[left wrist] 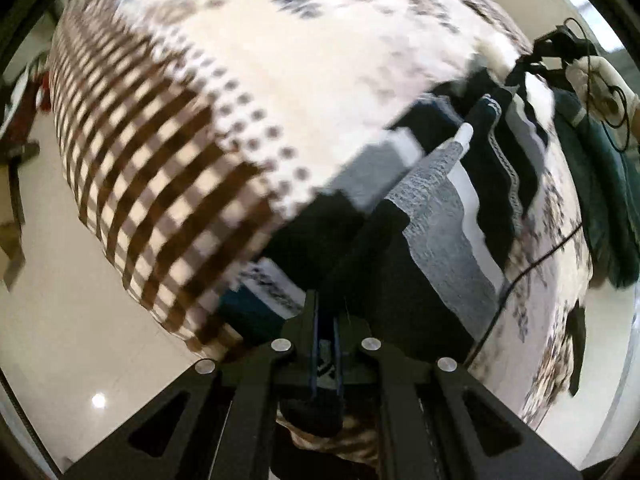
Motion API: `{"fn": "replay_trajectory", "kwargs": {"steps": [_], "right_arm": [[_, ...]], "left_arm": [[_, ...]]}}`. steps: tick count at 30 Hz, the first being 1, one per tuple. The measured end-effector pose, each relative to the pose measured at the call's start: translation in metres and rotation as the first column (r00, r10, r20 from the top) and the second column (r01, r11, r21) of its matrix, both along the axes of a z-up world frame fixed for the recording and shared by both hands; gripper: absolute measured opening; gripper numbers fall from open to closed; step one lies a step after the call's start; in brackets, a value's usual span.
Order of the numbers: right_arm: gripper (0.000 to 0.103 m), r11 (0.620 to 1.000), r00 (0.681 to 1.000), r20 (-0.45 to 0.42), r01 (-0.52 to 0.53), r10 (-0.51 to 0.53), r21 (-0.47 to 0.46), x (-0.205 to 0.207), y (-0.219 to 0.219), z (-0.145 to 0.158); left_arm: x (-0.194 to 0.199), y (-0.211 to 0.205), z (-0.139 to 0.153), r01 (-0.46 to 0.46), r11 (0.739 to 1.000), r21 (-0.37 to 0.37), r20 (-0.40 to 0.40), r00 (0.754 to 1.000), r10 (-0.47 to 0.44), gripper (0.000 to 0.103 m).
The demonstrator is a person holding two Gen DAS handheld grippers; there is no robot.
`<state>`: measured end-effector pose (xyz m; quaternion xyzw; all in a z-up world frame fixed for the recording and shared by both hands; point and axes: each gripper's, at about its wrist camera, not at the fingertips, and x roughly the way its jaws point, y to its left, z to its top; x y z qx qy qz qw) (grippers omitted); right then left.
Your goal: Fold small clothes
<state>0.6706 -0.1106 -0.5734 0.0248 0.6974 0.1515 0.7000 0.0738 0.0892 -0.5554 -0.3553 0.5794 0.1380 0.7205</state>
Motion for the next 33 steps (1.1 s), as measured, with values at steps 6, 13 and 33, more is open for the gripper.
{"fn": "replay_trajectory", "kwargs": {"steps": [6,13,33], "right_arm": [[0.010,0.993,1.000,-0.020,-0.025,0.023,-0.117,0.001,0.053,-0.056],[0.024,1.000,0.997,-0.080,0.016,-0.018,-0.019,-0.002,0.046,-0.070],[0.054,0.961,0.835,-0.537,0.232,-0.118,0.149,-0.450,-0.150,-0.118]], "left_arm": [[0.001,0.019,-0.041,-0.029,0.998,-0.054,-0.037,0.999,0.027,0.004],[-0.014,0.041,-0.056,-0.061,0.983,-0.171,-0.060,0.997,0.052,0.014],[-0.010,0.020,-0.036,0.107,0.993,0.047,-0.097,0.990,-0.102,0.006]]}}
